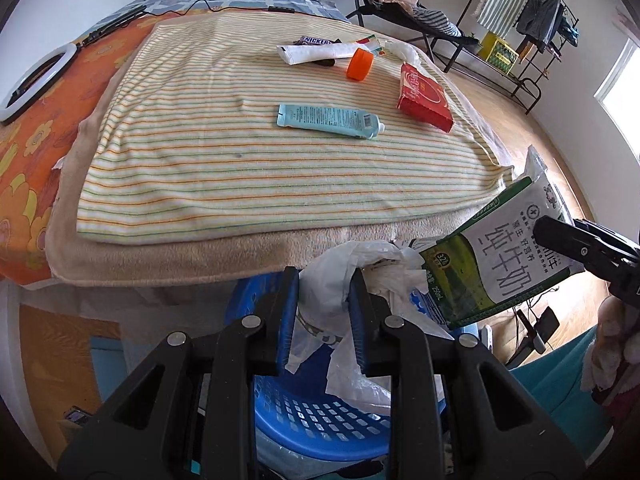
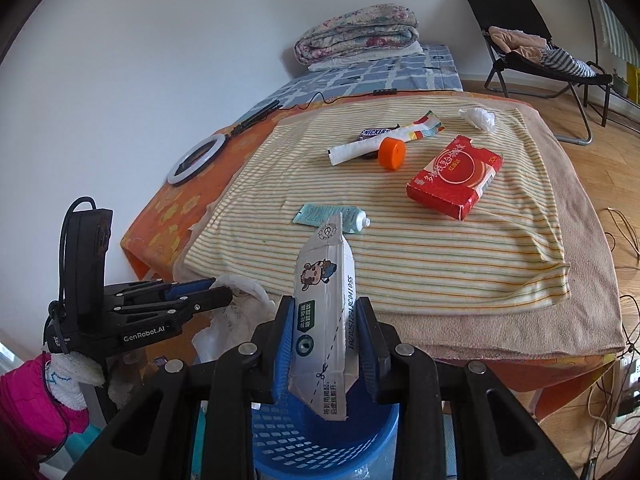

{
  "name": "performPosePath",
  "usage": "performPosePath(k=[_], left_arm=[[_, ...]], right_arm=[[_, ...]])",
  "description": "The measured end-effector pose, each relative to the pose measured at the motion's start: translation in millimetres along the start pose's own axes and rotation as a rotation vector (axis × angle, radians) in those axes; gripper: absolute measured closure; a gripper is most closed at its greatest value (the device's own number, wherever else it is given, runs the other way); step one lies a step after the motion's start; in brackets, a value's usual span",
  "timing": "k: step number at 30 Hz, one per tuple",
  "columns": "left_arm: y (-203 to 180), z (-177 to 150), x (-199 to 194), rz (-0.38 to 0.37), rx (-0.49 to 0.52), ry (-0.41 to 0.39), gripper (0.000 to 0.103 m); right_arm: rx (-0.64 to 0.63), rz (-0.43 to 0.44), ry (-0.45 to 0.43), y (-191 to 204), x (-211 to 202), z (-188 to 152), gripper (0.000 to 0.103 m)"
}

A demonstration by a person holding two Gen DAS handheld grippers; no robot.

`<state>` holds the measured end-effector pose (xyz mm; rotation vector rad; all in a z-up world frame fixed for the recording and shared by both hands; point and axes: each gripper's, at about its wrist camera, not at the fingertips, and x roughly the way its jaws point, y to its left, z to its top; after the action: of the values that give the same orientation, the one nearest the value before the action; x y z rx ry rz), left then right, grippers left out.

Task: Collect trash
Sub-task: 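Grasp the milk carton with the right tool while both tools carry items to the blue basket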

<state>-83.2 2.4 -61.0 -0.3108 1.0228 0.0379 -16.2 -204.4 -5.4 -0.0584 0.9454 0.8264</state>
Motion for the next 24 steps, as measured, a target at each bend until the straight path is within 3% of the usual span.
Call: performPosePath(k=[8,24], left_arm=[[-4,-27,17,0.025,0.028,0.046,0.079],[-7,-33,34,0.04,0.045,0.089,0.079]], right_arm=[[-0.004,-0.008,0.019,0,1,-27,0.073],[-0.03,0.0,0.057,10,3,-50,0.073]])
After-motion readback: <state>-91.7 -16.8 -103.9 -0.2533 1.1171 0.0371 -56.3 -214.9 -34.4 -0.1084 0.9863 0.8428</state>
